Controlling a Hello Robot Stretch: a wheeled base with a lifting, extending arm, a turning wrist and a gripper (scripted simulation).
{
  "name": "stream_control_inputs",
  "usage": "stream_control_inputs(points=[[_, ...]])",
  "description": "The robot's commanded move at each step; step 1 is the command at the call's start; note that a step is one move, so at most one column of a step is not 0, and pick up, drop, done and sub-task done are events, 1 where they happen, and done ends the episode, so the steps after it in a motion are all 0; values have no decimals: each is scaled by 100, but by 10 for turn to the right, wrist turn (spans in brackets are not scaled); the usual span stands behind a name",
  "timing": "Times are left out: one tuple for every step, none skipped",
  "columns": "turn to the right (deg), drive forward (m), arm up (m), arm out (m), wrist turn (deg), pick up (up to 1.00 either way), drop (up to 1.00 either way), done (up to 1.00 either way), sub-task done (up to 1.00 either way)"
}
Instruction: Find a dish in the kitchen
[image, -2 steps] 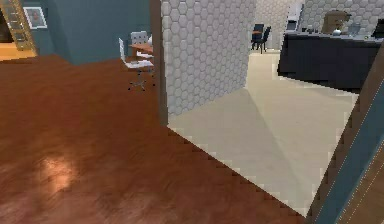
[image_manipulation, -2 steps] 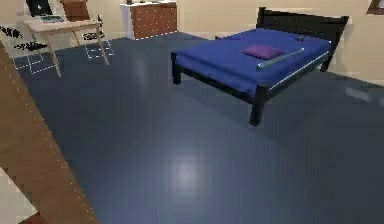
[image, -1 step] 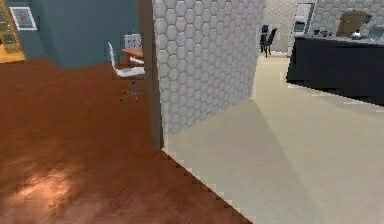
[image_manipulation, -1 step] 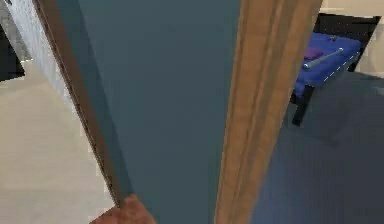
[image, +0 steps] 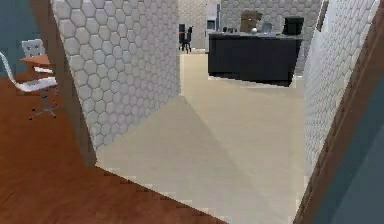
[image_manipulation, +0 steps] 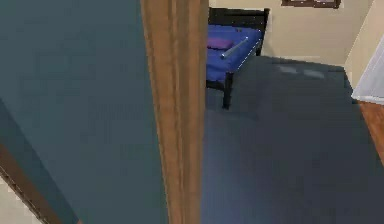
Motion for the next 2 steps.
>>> stream_control_inputs(points=[[0, 100, 0, 0, 0, 0, 0, 0, 0], [0, 100, 0, 0, 0, 0, 0, 0, 0]])
